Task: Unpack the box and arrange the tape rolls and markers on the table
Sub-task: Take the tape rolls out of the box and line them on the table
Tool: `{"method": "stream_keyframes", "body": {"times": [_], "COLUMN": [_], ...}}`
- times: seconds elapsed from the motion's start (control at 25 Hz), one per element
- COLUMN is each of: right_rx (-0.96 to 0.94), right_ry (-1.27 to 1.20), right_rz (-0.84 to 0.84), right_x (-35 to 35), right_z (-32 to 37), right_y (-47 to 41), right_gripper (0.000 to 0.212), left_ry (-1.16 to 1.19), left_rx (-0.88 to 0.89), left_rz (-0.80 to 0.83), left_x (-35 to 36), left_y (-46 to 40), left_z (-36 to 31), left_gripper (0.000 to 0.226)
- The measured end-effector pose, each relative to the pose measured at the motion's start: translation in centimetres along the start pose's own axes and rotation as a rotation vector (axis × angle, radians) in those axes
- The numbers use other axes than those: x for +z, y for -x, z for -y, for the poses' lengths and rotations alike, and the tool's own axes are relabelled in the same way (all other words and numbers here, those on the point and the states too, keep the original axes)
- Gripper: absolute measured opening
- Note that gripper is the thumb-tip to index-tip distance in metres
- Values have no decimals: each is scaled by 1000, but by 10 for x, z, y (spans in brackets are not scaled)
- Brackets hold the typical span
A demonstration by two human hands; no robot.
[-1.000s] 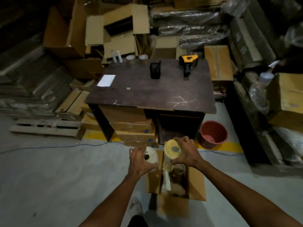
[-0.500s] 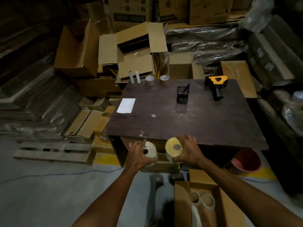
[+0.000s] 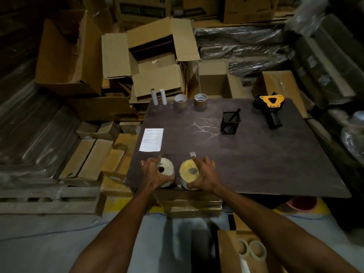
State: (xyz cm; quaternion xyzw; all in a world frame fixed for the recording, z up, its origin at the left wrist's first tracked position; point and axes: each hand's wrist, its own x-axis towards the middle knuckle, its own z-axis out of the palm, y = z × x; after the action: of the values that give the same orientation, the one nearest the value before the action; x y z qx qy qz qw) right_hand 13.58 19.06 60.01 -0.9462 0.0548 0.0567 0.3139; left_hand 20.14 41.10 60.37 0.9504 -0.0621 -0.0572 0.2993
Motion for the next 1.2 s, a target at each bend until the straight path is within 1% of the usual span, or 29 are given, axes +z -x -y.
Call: {"method": "stream_keyframes", "body": {"times": [0.16, 0.24, 0.32, 0.44, 0.68, 0.84, 0.92, 0.96, 1.04, 1.08, 1.16, 1.2], "right_rx": [13, 43, 64, 74, 36, 49, 93, 112, 148, 164, 183, 190], "right_ry": [49, 48, 64, 63, 104, 49, -36, -72, -122, -154, -207, -212], "right_rz": [13, 15, 17, 42, 85, 100, 111, 120, 129, 131, 125, 119], "right_x": [14, 18, 20, 20, 16, 12, 7, 4, -4, -8, -19, -24], "right_z": [8, 7, 1, -8, -11, -12, -17, -21, -32, -39, -53, -60], "right_y": [-22, -27, -31, -33, -35, -25, -15, -8, 8, 17, 40, 53], "right_gripper": [104, 109, 114, 113, 114, 120, 123, 124, 125, 122, 102, 90], "left_ry": [41, 43, 42, -26, -88, -143, -158, -152, -114, -71, 39, 69], "left_rx": [-13, 0, -31, -56, -101, -137, -127, -109, -53, -16, 49, 54], "left_rz": [16, 19, 20, 39, 57, 67, 9, -40, -134, -168, -171, -138], "left_x": [14, 19, 20, 20, 20, 18, 20, 21, 26, 30, 42, 49], "left_y": [-20, -24, -29, -31, -29, -12, 4, 15, 35, 45, 70, 84], "left_z": [6, 8, 8, 7, 3, -9, -16, -19, -24, -25, -30, -35], "left_gripper": [106, 108, 105, 103, 102, 111, 111, 104, 84, 74, 53, 43]}}
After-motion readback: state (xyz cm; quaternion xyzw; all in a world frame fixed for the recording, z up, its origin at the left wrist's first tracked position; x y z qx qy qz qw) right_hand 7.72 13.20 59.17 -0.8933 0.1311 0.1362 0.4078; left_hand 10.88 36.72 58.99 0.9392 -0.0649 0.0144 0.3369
